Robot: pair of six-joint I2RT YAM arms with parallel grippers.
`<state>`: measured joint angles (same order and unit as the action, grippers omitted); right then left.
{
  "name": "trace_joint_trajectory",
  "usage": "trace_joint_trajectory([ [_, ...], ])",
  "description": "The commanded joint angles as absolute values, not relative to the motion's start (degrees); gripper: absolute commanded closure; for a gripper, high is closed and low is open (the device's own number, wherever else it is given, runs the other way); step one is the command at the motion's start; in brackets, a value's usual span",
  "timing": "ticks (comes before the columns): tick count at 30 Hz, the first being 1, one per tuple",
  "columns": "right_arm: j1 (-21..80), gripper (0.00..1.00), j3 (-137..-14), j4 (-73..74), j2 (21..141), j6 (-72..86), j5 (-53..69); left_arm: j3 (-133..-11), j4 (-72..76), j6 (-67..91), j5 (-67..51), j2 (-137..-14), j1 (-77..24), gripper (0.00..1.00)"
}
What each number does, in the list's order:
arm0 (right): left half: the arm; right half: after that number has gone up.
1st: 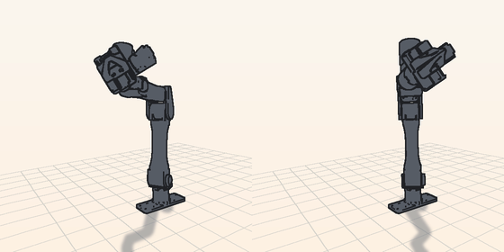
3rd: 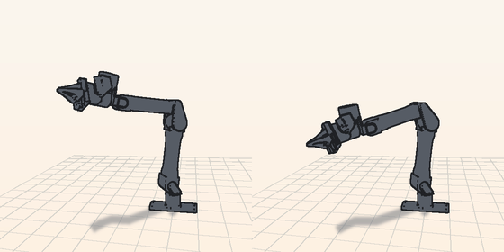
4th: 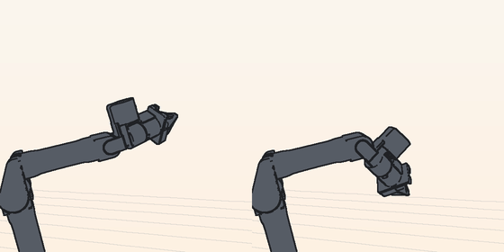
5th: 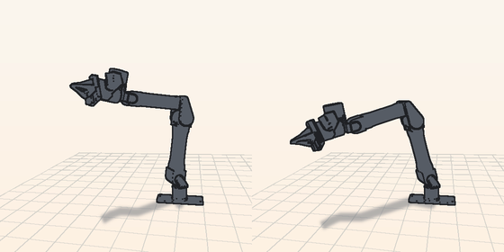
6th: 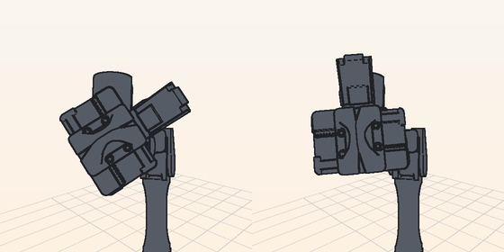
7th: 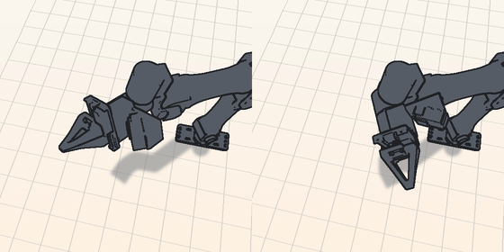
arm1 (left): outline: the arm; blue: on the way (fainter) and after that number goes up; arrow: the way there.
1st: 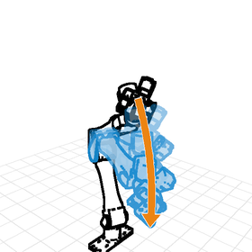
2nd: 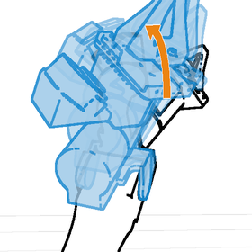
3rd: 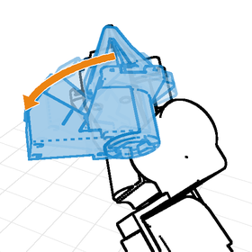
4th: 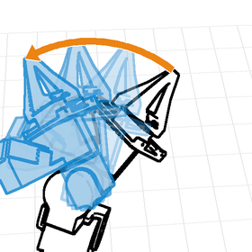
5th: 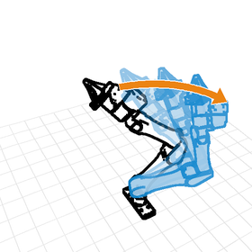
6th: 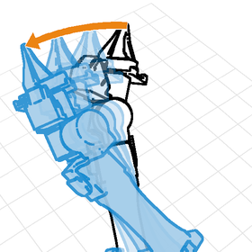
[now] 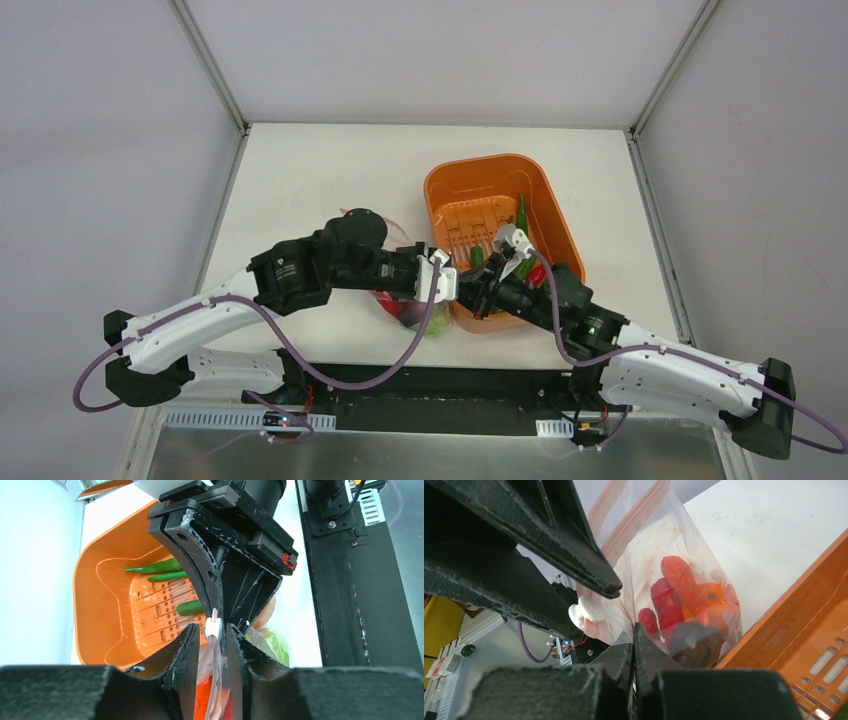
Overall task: Place the food in the zip-top bag and seal the zipper
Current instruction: Zip the zipper food storage bag at the center of the board.
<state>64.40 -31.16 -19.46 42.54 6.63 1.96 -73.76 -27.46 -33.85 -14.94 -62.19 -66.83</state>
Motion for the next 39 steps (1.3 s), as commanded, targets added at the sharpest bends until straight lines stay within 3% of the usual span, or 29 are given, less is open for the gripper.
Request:
trace_joint_trajectory([
  [1,64.4,1.00,-31.5,-22.6,42.5,7.0,1.6,-74.1,-25.7,-34.8,-15.1,-62.5,-67.3,0.77],
  [6,64.3,1.00,-31.3,-22.6,42.2,6.9,0.7,-74.1,-26.4,-35.5,-14.9,-62.9,-67.4,1.00],
  [20,64.3,0.99,-27.1,-26.0,38.0,3.2,2.2,-72.5,-25.2,-33.9,-11.8,-60.5,-67.3,1.00],
  [23,64.4,0.69,-27.7,-26.0,38.1,2.2,4.3,-73.3,-25.6,-33.7,-14.0,-61.9,-67.4,1.00],
  [25,64.4,0.59,-28.5,-24.8,38.3,1.1,4.9,-74.0,-25.7,-32.8,-14.1,-62.7,-67.3,1.00],
  [27,64.4,0.55,-28.9,-24.4,38.8,-1.4,4.8,-75.3,-26.6,-32.1,-15.0,-63.7,-67.3,1.00],
  [32,64.4,0.60,-30.1,-23.3,38.5,-5.6,4.0,-76.7,-28.0,-32.2,-16.2,-64.6,-67.4,1.00],
  [37,64.4,0.78,-29.6,-26.4,38.5,-7.4,3.8,-76.6,-28.4,-32.8,-15.8,-64.4,-67.3,1.00],
  [39,64.4,0.79,-28.9,-28.2,38.9,-7.9,3.9,-76.6,-28.4,-33.0,-15.9,-64.3,-67.3,1.00],
])
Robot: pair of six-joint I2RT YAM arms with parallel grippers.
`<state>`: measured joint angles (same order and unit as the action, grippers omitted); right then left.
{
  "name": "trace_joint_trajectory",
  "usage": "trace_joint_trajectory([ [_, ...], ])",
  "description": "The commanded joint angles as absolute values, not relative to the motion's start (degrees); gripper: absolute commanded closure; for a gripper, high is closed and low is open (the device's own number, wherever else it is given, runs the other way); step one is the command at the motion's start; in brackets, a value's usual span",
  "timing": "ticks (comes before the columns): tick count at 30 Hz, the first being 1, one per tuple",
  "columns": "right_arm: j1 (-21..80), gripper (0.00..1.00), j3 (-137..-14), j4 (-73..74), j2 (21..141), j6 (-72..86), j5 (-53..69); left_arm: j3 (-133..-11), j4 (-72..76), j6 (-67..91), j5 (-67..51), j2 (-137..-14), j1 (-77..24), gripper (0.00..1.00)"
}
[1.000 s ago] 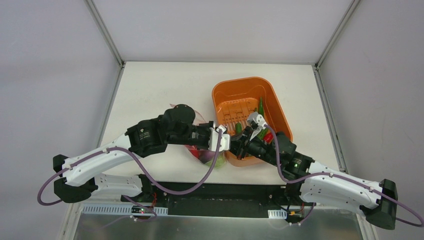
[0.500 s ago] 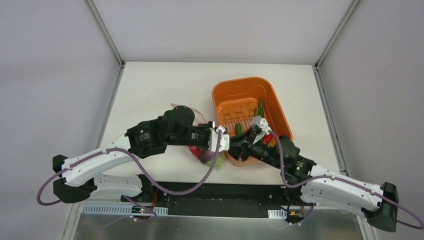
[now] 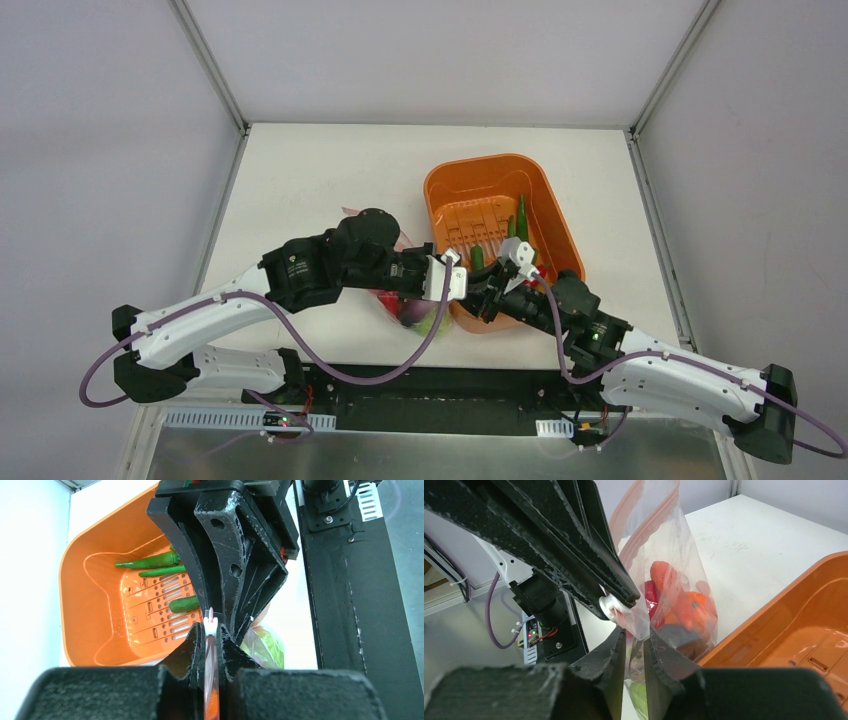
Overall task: Place the food in the zip-top bag and seal the zipper
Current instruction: Zip the zipper food storage bag at the center of the board.
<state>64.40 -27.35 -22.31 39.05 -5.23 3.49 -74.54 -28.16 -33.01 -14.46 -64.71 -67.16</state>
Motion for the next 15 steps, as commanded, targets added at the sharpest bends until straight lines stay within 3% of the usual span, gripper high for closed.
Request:
trace_joint_trajectory([
  [1,64.4,0.79,-29.0,-28.4,39.2,-8.2,3.7,-76.6,-28.4,-32.9,-16.0,-64.3,-67.3,1.00],
  [5,64.3,0.72,-29.3,-29.1,39.5,-8.6,3.5,-76.8,-29.0,-33.4,-15.7,-64.5,-67.4,1.00],
  [13,64.4,0.98,-28.8,-30.6,39.1,-8.6,4.3,-75.9,-28.4,-33.7,-14.4,-63.9,-67.3,1.00],
  [15,64.4,1.00,-28.5,-31.2,38.6,-8.3,4.5,-75.9,-28.5,-33.8,-13.4,-63.8,-67.3,1.00],
])
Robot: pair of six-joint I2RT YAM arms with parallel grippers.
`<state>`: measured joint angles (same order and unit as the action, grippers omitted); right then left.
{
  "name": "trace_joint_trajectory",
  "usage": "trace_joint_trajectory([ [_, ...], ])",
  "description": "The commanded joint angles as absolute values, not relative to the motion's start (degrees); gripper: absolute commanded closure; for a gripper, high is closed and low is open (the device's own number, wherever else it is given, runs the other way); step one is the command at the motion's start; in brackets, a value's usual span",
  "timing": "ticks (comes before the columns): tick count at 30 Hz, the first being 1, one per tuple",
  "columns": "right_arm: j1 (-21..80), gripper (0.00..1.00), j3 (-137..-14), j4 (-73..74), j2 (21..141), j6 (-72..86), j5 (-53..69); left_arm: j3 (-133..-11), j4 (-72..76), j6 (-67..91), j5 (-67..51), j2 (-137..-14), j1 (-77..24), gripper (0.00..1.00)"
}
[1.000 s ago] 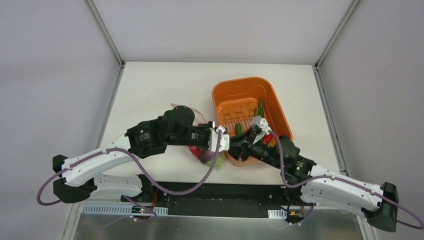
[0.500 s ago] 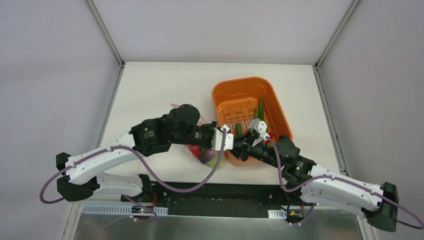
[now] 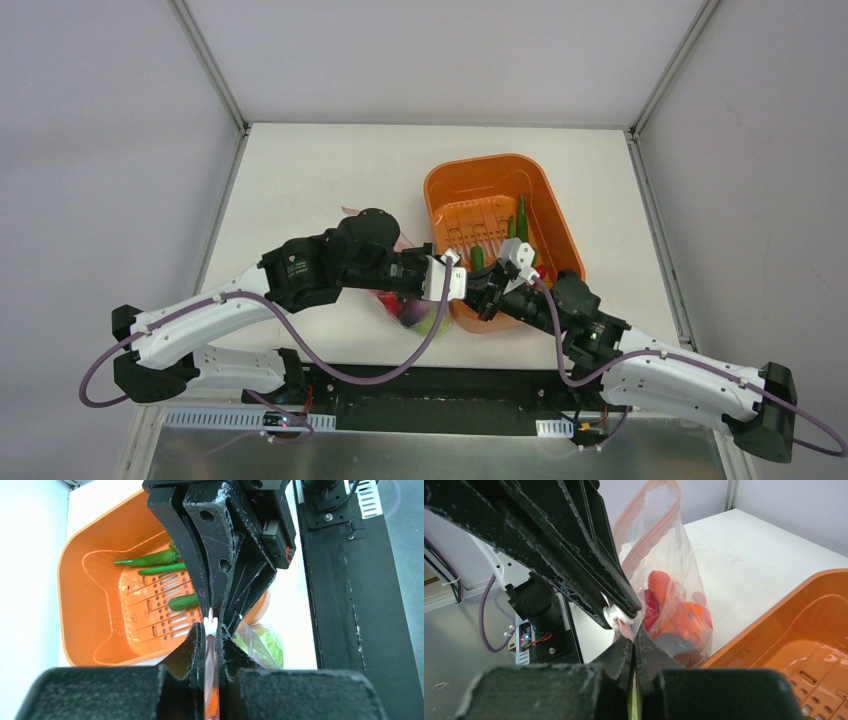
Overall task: Place the food in the zip-top bag and seal the zipper
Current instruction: Zip the zipper food storage bag at the center of the board.
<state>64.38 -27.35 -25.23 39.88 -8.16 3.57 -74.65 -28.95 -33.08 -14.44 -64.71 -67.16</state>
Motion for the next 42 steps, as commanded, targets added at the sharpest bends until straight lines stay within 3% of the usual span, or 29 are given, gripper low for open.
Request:
trace_joint_trajectory([
  [1,64.4,1.00,-28.4,-31.2,38.3,-8.1,4.1,-75.7,-28.6,-33.9,-13.2,-63.7,-67.3,1.00],
  [12,64.4,1.00,-21.5,-40.6,34.6,-2.2,-6.3,-72.0,-27.5,-34.9,-7.0,-60.6,-67.3,1.00],
  [23,64.4,1.00,-20.2,-42.6,33.8,-0.6,-5.4,-71.2,-30.4,-36.0,2.1,-59.0,-67.2,1.00],
  [42,64.4,1.00,-22.5,-36.3,35.6,-0.2,-5.8,-67.3,-31.2,-32.8,7.0,-53.9,-61.1,1.00],
])
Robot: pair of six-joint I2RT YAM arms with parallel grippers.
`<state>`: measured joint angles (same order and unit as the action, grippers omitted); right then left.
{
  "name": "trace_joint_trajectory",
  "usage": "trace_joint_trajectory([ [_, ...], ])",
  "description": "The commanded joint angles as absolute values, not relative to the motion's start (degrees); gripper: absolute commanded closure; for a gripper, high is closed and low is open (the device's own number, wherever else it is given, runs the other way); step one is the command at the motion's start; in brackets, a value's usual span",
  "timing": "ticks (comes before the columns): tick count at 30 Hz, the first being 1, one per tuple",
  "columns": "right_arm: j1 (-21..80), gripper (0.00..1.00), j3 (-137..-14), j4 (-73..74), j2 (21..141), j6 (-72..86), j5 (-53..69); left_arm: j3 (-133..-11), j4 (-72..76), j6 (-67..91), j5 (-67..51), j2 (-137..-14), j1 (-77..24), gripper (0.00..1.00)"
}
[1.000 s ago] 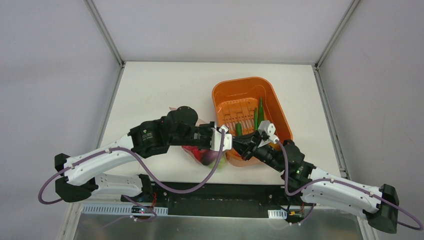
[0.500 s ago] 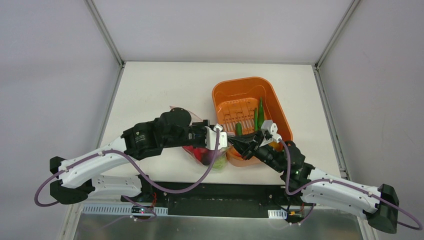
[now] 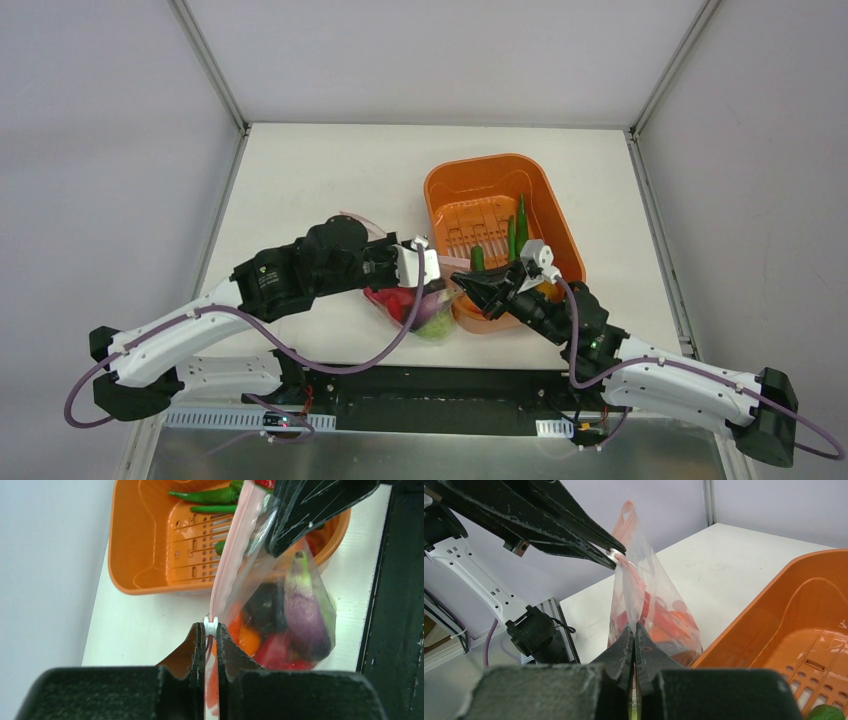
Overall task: Place the food in the zip-top bag and seal the zipper
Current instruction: Zip the zipper food storage bag at the center of the board.
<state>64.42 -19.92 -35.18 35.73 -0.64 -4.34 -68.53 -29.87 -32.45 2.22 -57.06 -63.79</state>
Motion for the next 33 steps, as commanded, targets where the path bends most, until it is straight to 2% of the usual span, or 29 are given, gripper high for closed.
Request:
trace_joint_trajectory([
  [1,64.3,1.00,-22.6,-36.3,35.6,-0.2,-5.7,-67.2,-31.3,-32.9,7.0,-53.5,-60.2,1.00],
  [11,64.4,1.00,-22.5,-35.7,34.6,-0.3,-6.0,-66.7,-33.6,-40.0,0.2,-50.2,-55.0,1.00],
  [23,64.4,1.00,-21.9,-34.7,32.2,-0.3,-6.0,-71.4,-44.3,-49.6,0.4,-49.2,-50.4,1.00],
  [33,64.4,1.00,-21.7,-34.7,32.2,-0.1,-7.2,-75.4,-46.4,-47.4,-3.2,-49.6,-41.3,1.00],
])
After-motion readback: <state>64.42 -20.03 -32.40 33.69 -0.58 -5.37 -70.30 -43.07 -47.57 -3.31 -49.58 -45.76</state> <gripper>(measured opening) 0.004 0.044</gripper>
